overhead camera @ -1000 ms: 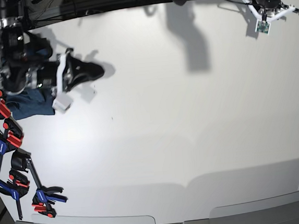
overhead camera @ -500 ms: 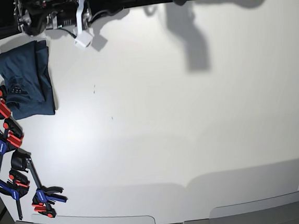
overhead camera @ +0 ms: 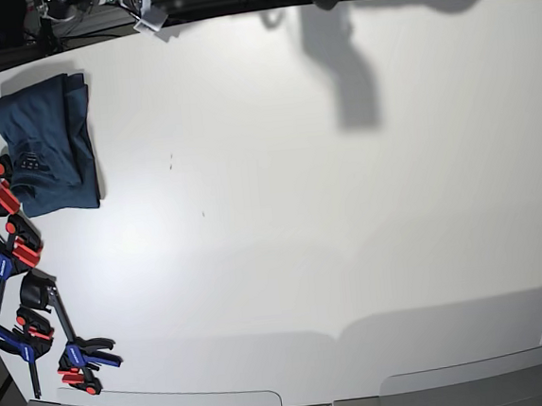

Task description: Fold the T-shirt properly

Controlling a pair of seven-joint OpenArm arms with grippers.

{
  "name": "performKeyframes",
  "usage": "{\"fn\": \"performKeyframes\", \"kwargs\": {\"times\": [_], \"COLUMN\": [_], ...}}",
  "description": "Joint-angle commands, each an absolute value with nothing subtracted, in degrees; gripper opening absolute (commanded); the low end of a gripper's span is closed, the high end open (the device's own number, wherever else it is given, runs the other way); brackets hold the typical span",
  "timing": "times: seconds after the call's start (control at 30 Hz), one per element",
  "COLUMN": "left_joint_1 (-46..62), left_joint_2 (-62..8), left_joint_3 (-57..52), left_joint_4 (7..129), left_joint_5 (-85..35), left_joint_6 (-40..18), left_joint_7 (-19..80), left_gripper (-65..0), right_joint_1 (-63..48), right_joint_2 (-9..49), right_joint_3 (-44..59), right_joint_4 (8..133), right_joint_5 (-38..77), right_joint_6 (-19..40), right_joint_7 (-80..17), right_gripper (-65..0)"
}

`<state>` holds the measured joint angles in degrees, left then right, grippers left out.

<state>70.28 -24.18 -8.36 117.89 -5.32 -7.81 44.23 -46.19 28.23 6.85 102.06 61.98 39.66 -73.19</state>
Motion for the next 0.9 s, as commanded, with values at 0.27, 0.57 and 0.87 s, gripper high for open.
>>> {"fn": "performKeyframes", "kwargs": {"times": [0.27, 0.57, 0.87], "left_joint_1": [66.06, 56.07, 47.51], "left_joint_2": [-24.47, -24.45, -24.47], "left_joint_3": [-8.62, -8.51, -8.51], "left_joint_4": [98.19, 80.2, 68.03], "left_joint_5": [-13.17, -21.67, -22.63], "left_joint_6": [-8.62, -8.73, -16.36], "left_joint_7": [39.38, 32.6, 19.77], "left_gripper": [-65.0, -65.0, -65.0], "right_joint_1": [-46.65, -43.92, -31.9], "right_joint_2": [28.25, 28.23, 28.05], "right_joint_3": [6.04, -3.46, -20.01], "right_joint_4": [90.17, 74.22, 55.72], "right_joint_5": [51.2, 32.12, 18.96], "right_joint_6": [40.0, 40.0, 40.0], "right_joint_7": [-59.31, -42.63, -34.46], "right_gripper": [-65.0, -65.0, -65.0]}}
